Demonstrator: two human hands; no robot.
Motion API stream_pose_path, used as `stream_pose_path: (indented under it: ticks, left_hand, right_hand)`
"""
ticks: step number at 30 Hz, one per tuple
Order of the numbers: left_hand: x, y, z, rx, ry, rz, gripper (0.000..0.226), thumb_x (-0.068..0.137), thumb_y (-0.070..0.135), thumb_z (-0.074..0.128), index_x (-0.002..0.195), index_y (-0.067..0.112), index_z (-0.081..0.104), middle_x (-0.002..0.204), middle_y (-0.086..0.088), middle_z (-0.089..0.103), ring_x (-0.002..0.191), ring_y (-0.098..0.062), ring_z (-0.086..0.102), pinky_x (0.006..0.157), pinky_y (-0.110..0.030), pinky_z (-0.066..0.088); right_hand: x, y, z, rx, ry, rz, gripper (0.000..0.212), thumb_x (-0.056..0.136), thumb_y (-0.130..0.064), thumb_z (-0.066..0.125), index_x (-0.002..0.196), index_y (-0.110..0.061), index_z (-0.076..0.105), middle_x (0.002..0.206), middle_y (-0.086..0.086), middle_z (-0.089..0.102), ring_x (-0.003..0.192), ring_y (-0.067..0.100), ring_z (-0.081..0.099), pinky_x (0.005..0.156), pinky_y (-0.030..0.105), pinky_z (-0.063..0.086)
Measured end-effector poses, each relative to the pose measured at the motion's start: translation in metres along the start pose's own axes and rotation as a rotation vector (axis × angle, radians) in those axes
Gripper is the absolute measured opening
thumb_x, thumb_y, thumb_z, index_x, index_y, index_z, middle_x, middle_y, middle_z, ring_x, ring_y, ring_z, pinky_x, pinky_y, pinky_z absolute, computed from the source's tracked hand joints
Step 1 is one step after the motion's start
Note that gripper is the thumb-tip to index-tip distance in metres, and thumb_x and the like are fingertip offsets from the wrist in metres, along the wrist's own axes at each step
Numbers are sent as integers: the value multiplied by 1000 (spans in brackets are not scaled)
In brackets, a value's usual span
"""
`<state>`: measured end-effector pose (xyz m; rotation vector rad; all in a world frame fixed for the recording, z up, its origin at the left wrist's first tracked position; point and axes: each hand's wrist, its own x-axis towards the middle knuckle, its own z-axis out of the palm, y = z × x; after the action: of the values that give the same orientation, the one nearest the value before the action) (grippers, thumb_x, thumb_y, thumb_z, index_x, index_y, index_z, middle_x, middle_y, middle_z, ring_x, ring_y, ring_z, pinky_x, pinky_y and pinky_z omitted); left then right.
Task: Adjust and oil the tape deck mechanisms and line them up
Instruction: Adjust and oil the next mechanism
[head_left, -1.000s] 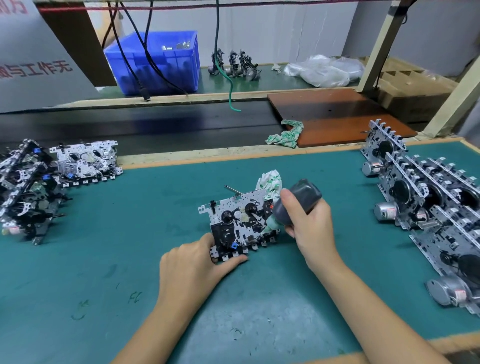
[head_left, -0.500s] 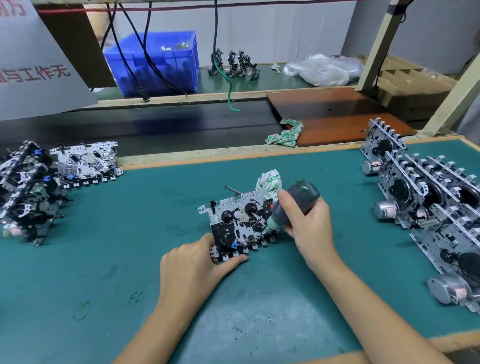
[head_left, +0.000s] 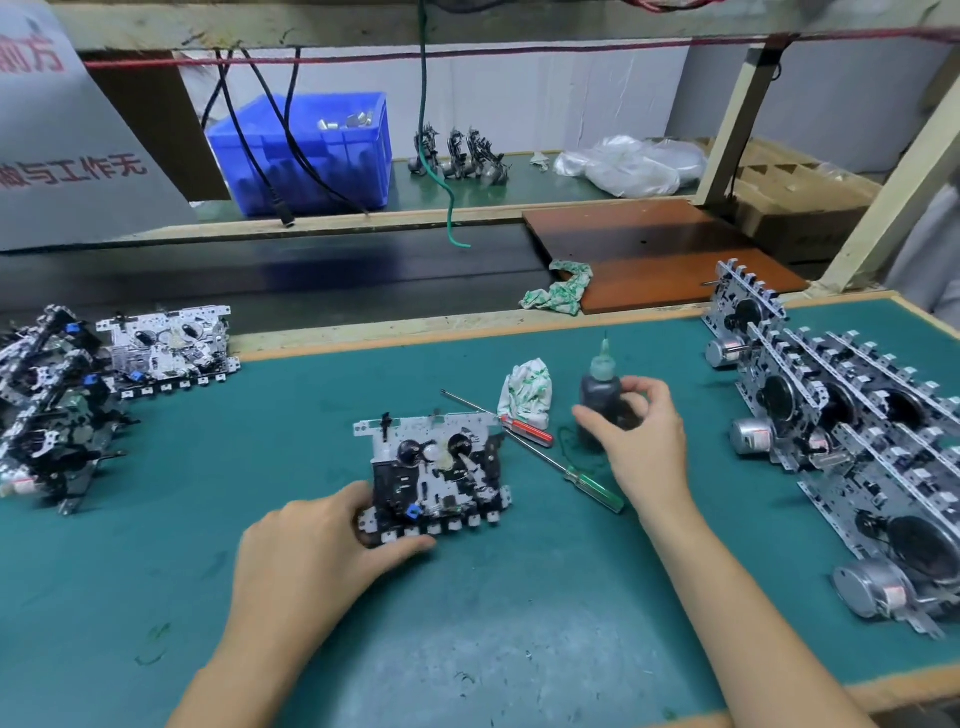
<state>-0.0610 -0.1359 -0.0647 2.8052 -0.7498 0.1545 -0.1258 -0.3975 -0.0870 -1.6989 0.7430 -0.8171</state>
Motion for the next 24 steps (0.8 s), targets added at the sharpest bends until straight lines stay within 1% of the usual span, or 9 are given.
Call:
stream_pose_path:
  ticks: [2,5,8,11,13,16,19,21,24]
  left_hand:
    - [-3,-16,-22,121,-32,13,61,39,97,27,62,46,51,48,8,53,69,-18,66,45,-24,27]
    - [-8,-26,-52,302,-106,58,68,30,100,8,56,45,40,46,11,48,70,-8,65,42,-23,25]
    - [-12,-16,-69,465,-203,136,76,39,101,13,76,41,40,58,14,48,85,2,62,43,-18,22]
    - [-11,6,-77,527,-214,246,73,49,97,11,81,36,36,63,8,41,91,-1,61,44,-17,18]
    - [-8,21,-79,490,-152,304,77,47,94,-4,73,31,30,67,8,46,85,-4,62,44,-18,19]
    - [0,40,-82,341,-25,360,71,57,91,6,68,27,34,66,9,51,73,-7,61,45,-20,21]
    - [5,55,-75,91,133,595,52,68,77,36,57,27,44,56,11,49,54,-12,55,38,-23,28]
    - [5,62,-58,-1,243,793,49,70,70,47,65,22,55,75,5,59,70,-15,55,50,-27,40]
    - [5,65,-26,-163,198,876,64,69,73,59,97,15,58,124,-6,55,113,-19,48,92,-29,39]
  right_hand:
    - [1,4,0,-43,-55,-7,40,75,-20,78,99,-24,47,96,-4,67,83,5,59,64,7,40]
    - [-1,5,5,-139,-118,6,42,78,-18,76,104,-23,43,106,-2,63,100,20,59,77,26,41]
    - [-12,-8,5,-197,74,-202,44,78,-21,75,106,-19,41,107,-3,49,105,20,50,86,30,39]
    - [-29,-21,1,-166,226,-624,19,83,-26,63,94,-16,50,86,-2,49,77,15,48,71,21,38]
    - [-42,-23,4,-94,-1,-715,12,87,-27,52,79,-18,52,64,-3,50,57,11,44,57,19,37]
    - [-58,-23,16,-33,-431,-529,30,89,-37,44,72,-18,58,55,-2,52,46,10,43,48,27,38]
    - [-57,-27,19,221,-548,-293,29,86,-43,44,85,-20,61,65,-1,59,48,14,50,46,29,44]
    - [-50,-29,11,355,-539,-156,33,90,-44,48,83,-16,63,63,4,62,48,17,51,44,28,45]
    - [-39,-27,-6,404,-514,28,41,84,-46,50,71,-12,68,55,9,61,41,17,52,38,23,44]
